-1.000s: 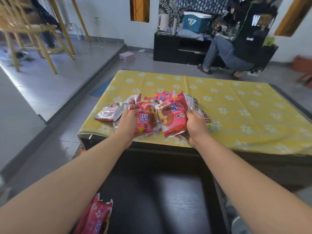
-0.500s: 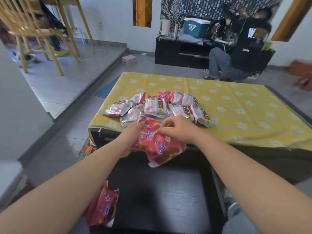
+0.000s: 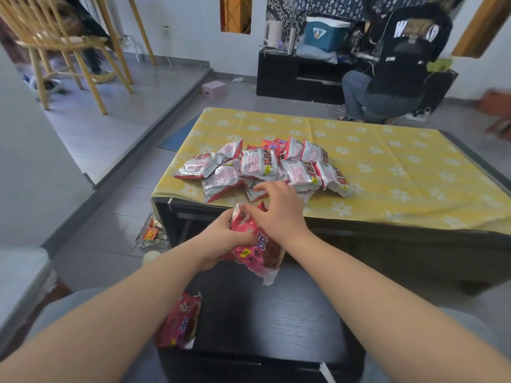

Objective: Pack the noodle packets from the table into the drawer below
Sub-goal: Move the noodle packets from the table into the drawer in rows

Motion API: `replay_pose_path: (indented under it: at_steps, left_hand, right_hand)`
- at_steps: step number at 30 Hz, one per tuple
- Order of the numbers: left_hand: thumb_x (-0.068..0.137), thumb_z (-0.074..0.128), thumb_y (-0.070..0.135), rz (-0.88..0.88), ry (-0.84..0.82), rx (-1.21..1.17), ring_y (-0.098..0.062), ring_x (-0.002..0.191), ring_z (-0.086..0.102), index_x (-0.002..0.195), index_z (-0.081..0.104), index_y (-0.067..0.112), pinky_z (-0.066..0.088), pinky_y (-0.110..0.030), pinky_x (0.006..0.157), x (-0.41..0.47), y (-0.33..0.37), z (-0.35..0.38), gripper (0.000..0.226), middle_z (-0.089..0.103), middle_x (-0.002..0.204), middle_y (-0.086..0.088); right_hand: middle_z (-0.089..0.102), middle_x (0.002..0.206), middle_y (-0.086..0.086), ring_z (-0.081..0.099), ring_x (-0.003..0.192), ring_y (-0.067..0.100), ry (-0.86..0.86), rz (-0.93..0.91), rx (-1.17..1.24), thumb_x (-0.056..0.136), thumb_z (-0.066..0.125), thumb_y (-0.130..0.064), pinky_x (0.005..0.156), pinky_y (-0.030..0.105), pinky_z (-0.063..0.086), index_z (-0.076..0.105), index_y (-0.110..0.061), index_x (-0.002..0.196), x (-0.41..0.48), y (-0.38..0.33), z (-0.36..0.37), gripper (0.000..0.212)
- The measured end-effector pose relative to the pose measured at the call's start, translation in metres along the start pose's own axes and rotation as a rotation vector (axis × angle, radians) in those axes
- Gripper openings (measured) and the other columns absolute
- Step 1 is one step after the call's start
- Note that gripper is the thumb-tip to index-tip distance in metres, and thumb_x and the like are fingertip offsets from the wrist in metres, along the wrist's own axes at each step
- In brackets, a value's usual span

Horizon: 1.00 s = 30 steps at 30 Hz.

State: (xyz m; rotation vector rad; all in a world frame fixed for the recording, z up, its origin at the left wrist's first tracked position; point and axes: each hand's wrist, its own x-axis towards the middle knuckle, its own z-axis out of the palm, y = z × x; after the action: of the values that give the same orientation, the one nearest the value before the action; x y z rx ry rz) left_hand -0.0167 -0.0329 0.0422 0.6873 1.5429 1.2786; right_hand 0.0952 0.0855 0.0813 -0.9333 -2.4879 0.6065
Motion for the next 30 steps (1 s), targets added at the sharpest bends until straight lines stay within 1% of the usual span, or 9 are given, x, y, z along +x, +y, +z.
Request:
replay_pose_path:
  at_steps: [3, 6, 8, 11, 15, 20, 23, 26, 30]
  left_hand:
    - [0.062, 0.084, 0.013, 0.001, 0.159, -0.044, -0.034, 0.099, 0.077, 0.13, 0.057, 0.016, 0.063, -0.055, 0.088, 0.0, -0.006, 0.003, 0.073, 0.077, 0.112, -0.014]
    - [0.062, 0.085, 0.019, 0.019, 0.26, -0.001, -0.031, 0.103, 0.075, 0.136, 0.052, 0.021, 0.062, -0.052, 0.09, 0.0, -0.01, 0.003, 0.081, 0.071, 0.119, -0.011]
    - [0.075, 0.083, 0.024, 0.001, 0.239, -0.048, -0.031, 0.101, 0.076, 0.139, 0.052, 0.02, 0.064, -0.047, 0.085, 0.001, -0.014, 0.004, 0.071, 0.074, 0.119, -0.012]
    - [0.103, 0.055, 0.049, -0.074, 0.208, -0.205, -0.025, 0.102, 0.078, 0.132, 0.065, 0.022, 0.062, -0.039, 0.083, -0.003, -0.017, 0.006, 0.041, 0.079, 0.114, -0.007]
    - [0.106, 0.034, 0.061, -0.148, 0.301, -0.25, -0.027, 0.112, 0.073, 0.12, 0.075, 0.02, 0.048, -0.048, 0.111, -0.003, -0.03, 0.005, 0.059, 0.08, 0.112, -0.008]
    - [0.107, 0.036, 0.057, -0.199, 0.327, -0.19, -0.026, 0.101, 0.076, 0.111, 0.073, 0.019, 0.056, -0.046, 0.102, -0.004, -0.04, 0.016, 0.053, 0.08, 0.106, -0.01]
    - [0.107, 0.037, 0.056, -0.155, 0.285, -0.138, -0.023, 0.107, 0.073, 0.122, 0.069, 0.024, 0.054, -0.047, 0.105, -0.009, -0.044, 0.021, 0.047, 0.079, 0.11, -0.007]
    - [0.108, 0.032, 0.055, -0.116, 0.202, -0.082, -0.021, 0.116, 0.069, 0.145, 0.049, 0.031, 0.052, -0.048, 0.108, -0.014, -0.05, 0.022, 0.048, 0.07, 0.127, -0.005]
    - [0.104, 0.038, 0.064, -0.139, 0.146, 0.012, -0.025, 0.118, 0.067, 0.151, 0.037, 0.033, 0.054, -0.045, 0.101, -0.022, -0.062, 0.021, 0.057, 0.066, 0.134, -0.006]
  right_hand:
    - [0.048, 0.15, 0.005, 0.04, 0.142, 0.03, 0.11, 0.383, 0.138, 0.097, 0.048, -0.068, 0.108, 0.059, 0.038, 0.047, -0.027, 0.149, -0.01, -0.003, 0.012, 0.066]
    - [0.038, 0.161, 0.015, 0.038, 0.147, 0.037, -0.066, 0.566, 0.448, 0.104, 0.04, -0.058, 0.12, 0.056, 0.034, 0.032, -0.02, 0.161, -0.019, 0.001, 0.032, 0.069]
    - [0.048, 0.155, 0.017, 0.05, 0.139, 0.035, -0.165, 0.574, 0.652, 0.106, 0.04, -0.049, 0.119, 0.05, 0.04, 0.034, -0.018, 0.159, -0.027, 0.001, 0.042, 0.062]
    - [0.064, 0.137, 0.008, 0.064, 0.121, 0.025, -0.181, 0.509, 0.74, 0.108, 0.038, -0.045, 0.111, 0.048, 0.049, 0.047, -0.025, 0.145, -0.036, 0.005, 0.048, 0.043]
    - [0.051, 0.155, 0.003, 0.055, 0.137, 0.023, -0.266, 0.496, 0.811, 0.108, 0.036, -0.054, 0.119, 0.047, 0.042, 0.02, -0.03, 0.166, -0.044, 0.009, 0.059, 0.064]
    - [0.049, 0.157, 0.002, 0.056, 0.136, 0.021, -0.268, 0.485, 0.858, 0.108, 0.04, -0.053, 0.119, 0.047, 0.043, 0.016, -0.035, 0.166, -0.055, 0.015, 0.08, 0.066]
    - [0.047, 0.157, 0.003, 0.057, 0.135, 0.022, -0.25, 0.475, 0.827, 0.107, 0.041, -0.053, 0.116, 0.049, 0.046, 0.016, -0.039, 0.165, -0.058, 0.019, 0.092, 0.065]
    - [0.044, 0.159, 0.004, 0.054, 0.138, 0.025, -0.277, 0.499, 0.838, 0.106, 0.039, -0.056, 0.116, 0.051, 0.046, 0.014, -0.041, 0.165, -0.062, 0.021, 0.103, 0.066]
    - [0.05, 0.156, 0.005, 0.06, 0.13, 0.023, -0.392, 0.615, 0.946, 0.104, 0.04, -0.062, 0.112, 0.047, 0.05, 0.016, -0.04, 0.164, -0.066, 0.03, 0.113, 0.068]
